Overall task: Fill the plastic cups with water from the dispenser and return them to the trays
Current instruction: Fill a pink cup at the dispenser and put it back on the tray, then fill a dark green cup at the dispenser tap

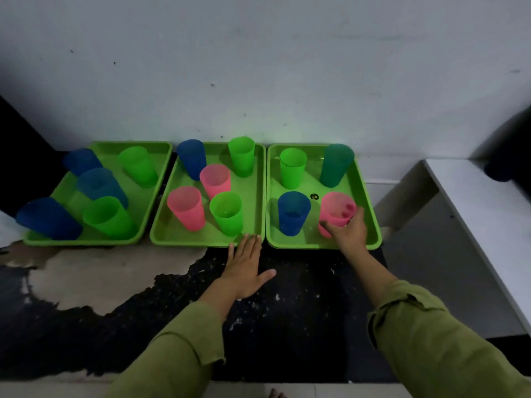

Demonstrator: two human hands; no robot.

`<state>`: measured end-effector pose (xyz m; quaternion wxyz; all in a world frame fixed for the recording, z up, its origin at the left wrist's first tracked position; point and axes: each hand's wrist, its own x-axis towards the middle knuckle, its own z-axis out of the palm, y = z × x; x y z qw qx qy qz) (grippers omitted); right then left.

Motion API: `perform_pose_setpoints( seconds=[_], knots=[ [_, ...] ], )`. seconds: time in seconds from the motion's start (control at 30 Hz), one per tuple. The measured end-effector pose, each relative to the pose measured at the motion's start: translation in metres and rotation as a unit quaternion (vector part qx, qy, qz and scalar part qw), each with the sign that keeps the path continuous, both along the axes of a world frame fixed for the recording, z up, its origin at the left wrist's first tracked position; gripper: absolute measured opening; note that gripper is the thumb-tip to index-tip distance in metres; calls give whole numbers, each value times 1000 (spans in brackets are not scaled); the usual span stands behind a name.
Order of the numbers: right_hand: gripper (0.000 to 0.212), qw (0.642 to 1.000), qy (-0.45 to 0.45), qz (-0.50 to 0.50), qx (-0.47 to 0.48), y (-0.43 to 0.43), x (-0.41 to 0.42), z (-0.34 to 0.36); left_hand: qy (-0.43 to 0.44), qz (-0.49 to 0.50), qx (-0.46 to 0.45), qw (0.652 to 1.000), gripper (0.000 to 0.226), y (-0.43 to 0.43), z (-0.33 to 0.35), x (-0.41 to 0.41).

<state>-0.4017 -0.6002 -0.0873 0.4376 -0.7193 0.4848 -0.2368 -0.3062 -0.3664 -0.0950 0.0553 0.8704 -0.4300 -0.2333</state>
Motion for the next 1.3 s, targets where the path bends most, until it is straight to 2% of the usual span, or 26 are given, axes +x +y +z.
perform_pose_setpoints(
  seconds=[0.3,0.47,0.57,0.7,0.83,0.97,1.13,1.3],
  knots=[
    [77,999,8,31,3,2,-7,-5,-6,-2,-2,1000,87,1,0,-1],
    [83,997,-21,68,10,0,-16,3,2,23,-26,999,82,-4,8,-1],
    [68,996,-60,60,10,-3,-21,12,3,69,-125,990,62,-8,19,1],
    [36,996,-85,-4,-19,-20,-21,26,-6,154,-309,938,29,-25,46,8],
    [23,996,-56,-16,-62,-49,-18,34,-3,160,-398,903,17,-71,82,27],
    [29,993,34,20,-108,-84,-11,34,10,97,-393,914,27,-138,104,44],
    [48,971,174,125,-108,-125,4,20,42,45,-315,947,60,-224,97,64],
    [63,949,206,210,-110,-140,16,-1,50,24,-220,974,92,-279,75,82]
  ],
)
